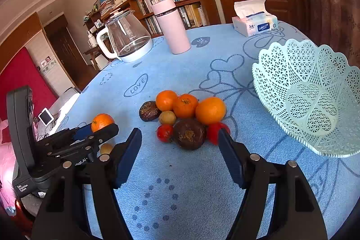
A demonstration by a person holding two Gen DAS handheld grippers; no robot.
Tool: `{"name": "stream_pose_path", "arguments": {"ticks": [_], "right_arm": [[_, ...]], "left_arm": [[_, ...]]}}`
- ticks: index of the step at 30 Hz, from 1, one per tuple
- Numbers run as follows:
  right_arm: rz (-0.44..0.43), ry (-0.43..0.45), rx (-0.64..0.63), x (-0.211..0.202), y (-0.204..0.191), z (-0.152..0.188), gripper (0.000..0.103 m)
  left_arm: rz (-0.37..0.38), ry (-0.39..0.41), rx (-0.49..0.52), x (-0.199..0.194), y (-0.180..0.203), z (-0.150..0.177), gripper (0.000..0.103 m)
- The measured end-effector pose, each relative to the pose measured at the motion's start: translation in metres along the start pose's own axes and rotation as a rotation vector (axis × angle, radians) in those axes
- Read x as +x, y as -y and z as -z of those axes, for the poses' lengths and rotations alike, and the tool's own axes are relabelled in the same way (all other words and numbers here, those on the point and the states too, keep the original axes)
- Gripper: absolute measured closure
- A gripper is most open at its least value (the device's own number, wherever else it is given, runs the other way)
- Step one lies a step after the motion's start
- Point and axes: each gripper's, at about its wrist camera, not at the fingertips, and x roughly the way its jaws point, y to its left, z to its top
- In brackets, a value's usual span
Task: Organize fruits
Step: 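Grasp the large orange from the pile with the left tool, then grasp an orange from the pile with the right tool while the left tool holds the large orange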
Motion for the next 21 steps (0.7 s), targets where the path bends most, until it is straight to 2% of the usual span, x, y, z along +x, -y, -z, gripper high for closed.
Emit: {"name": "stream_pose_path", "arguments": {"ticks": [3, 8, 12, 16, 21], "right_arm": [[0.038, -0.017, -0.020, 0.012, -0.001, -0.010, 0.034], [0.069, -0.069, -0.005, 0.035, 0.005, -0.021, 0.042], [0.141, -0.103, -0.004, 0.052, 0.010, -0.024, 0.048], [0.197, -0.106, -0.039, 0.061, 0.009, -0.025, 0.049], [0.220, -0.105, -0.047, 0.067, 0.009, -0.028, 0.049]], "left_arm": [[0.002, 0.004, -0.006, -0.001, -0.002, 0.000, 0.062], [0.002, 0.007, -0.012, -0.001, -0.004, 0.001, 0.062], [0.005, 0.007, -0.020, -0.001, -0.006, 0.000, 0.062], [0.009, 0.006, -0.019, 0.000, -0.005, 0.001, 0.062], [0.011, 0.004, -0.023, 0.000, -0.006, 0.001, 0.062]]}}
